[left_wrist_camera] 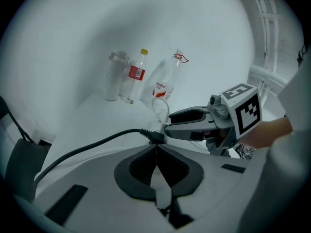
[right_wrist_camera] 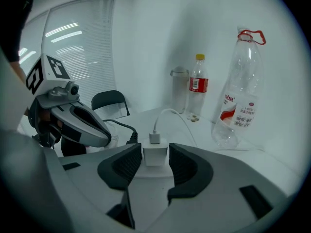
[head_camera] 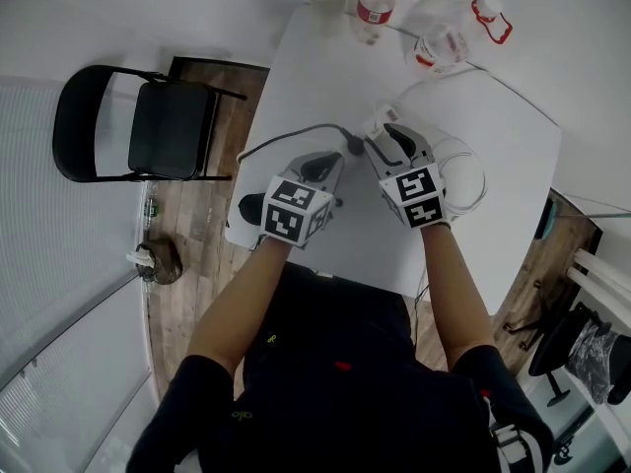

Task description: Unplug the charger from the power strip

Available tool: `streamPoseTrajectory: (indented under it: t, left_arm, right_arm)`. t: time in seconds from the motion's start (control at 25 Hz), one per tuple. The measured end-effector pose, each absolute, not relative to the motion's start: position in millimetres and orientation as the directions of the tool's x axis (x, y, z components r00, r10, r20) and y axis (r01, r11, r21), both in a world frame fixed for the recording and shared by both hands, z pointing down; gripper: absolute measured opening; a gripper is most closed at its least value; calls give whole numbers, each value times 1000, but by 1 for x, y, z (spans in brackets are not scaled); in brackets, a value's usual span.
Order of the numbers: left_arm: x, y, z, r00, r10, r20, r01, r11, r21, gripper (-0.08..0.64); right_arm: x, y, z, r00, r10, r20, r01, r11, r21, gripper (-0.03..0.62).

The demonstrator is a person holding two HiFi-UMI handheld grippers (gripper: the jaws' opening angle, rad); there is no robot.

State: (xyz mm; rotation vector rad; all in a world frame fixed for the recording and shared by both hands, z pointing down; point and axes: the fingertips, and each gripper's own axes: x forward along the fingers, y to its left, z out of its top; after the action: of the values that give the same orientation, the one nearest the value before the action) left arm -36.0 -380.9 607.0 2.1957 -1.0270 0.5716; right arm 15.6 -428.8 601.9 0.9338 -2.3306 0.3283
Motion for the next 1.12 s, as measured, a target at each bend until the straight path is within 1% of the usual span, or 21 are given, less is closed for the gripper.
streamPoseTrajectory:
  t: [0.4, 0.56, 0.68, 0.92, 1.12]
  left_arm:
    - [-36, -381, 608, 611, -515, 602, -785, -495, 373, 23]
    - [-35, -381, 608, 607, -513, 607, -785, -505, 359, 23]
    - [-37, -378, 601, 596, -525, 608, -789, -523, 321, 23]
    - [-48, -372, 529, 608, -630, 482, -791, -533, 301, 23]
    - [-68, -354, 455, 632, -679, 373, -775, -564, 286, 23]
  right_arm:
    - [15, -432, 604, -575, -560, 597, -693, 721, 10, 160]
    - [16, -432, 582, -586, -599, 545, -711, 703, 8, 158]
    - [17, -430, 558, -594, -633, 497, -730, 684, -2, 159]
    - [42, -412, 484, -574, -729, 372, -787, 617, -4, 160]
    - [57, -384, 418, -558, -790, 254, -822, 569, -33, 160]
